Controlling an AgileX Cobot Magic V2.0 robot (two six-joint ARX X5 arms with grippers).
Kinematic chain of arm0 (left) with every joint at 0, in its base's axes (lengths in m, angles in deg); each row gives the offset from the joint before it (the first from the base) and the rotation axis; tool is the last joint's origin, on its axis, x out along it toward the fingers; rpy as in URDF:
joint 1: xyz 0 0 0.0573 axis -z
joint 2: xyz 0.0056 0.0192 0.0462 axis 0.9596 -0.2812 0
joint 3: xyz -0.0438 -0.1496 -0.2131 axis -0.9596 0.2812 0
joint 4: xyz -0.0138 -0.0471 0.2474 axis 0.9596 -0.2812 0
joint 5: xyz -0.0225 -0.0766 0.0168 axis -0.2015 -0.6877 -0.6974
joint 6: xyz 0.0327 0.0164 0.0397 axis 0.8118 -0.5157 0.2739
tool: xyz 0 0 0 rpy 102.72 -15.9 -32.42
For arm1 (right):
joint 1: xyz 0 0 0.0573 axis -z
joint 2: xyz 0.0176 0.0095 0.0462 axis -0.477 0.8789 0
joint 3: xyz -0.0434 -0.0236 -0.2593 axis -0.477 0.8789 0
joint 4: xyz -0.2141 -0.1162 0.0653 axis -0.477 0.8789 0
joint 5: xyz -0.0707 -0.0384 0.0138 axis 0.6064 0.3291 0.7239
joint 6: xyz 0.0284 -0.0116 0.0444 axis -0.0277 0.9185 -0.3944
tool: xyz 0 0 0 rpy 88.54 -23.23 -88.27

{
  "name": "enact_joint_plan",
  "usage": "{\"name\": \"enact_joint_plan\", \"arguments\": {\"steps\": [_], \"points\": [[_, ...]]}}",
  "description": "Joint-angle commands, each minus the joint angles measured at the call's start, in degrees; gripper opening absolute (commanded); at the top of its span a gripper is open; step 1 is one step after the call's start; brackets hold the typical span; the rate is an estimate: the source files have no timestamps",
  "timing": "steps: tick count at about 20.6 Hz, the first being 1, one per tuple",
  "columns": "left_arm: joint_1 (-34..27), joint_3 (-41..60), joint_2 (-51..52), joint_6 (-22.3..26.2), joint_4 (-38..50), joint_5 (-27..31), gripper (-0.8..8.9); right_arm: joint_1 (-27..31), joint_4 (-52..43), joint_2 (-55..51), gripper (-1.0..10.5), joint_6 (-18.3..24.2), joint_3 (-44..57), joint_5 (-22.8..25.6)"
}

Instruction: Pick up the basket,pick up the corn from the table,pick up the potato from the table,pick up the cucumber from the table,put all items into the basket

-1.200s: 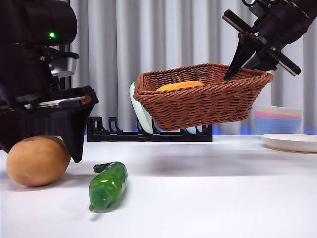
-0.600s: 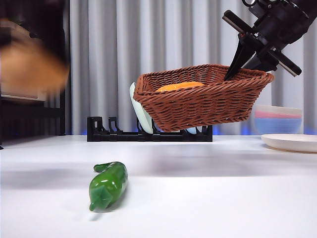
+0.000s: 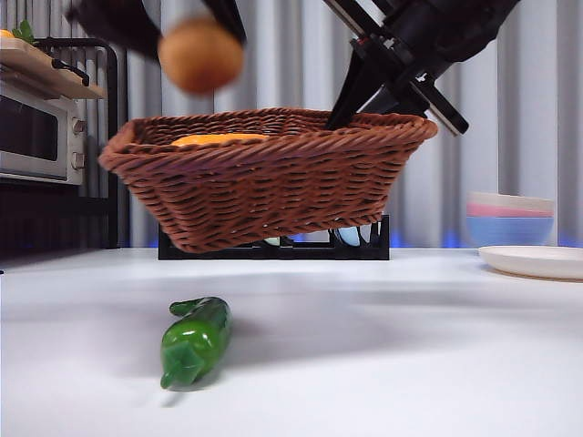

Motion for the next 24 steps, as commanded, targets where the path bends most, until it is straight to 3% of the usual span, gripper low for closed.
{"name": "enact_joint_plan", "arguments": {"steps": [1, 2, 3, 4, 5, 6, 11, 16, 21, 24], "points": [[0.52, 0.17, -4.02, 1.38, 0.20, 2.23, -0.08, -0.72, -1.11, -0.44, -0.1, -0.72, -0.63, -0.26], [0.61, 0.17, -5.38, 1.66, 0.13, 3.19, 0.08, -0.72, -1.11, -0.44, -0.1, -0.79, -0.63, -0.28], [0.85, 0.17, -6.36, 1.99, 0.17, 4.33, 0.87, -0.72, -1.11, -0.44, -0.1, -0.79, -0.63, -0.26], [1.11, 0.17, -6.73, 2.19, 0.22, 4.98, 2.61, -0.72, -1.11, -0.44, -0.1, -0.79, -0.63, -0.28], [1.31, 0.17, -6.86, 2.21, 0.37, 5.49, 4.93, -0.70, -1.11, -0.44, -0.1, -0.79, -0.63, -0.26], [1.44, 0.17, -6.86, 2.23, 0.68, 5.53, 6.16, -0.68, -1.11, -0.44, -0.1, -0.79, -0.63, -0.24], [2.45, -4.28, -5.49, 2.38, -2.32, 3.21, 6.19, -0.50, -1.18, -0.44, -0.1, -0.63, -0.63, 0.11], [5.75, -16.57, 2.93, 4.33, -21.59, 1.33, 6.19, 5.05, -2.69, -0.44, -0.1, -0.15, -0.63, -0.28], [11.04, -15.26, 12.66, 2.12, -36.33, 1.62, 6.18, 12.81, -2.71, -0.44, -0.1, -0.15, -0.74, -0.55], [14.32, -9.42, 15.15, -2.45, -36.11, 4.02, 6.18, 15.74, -2.71, -0.44, -0.1, -0.15, -0.74, -3.34]]}}
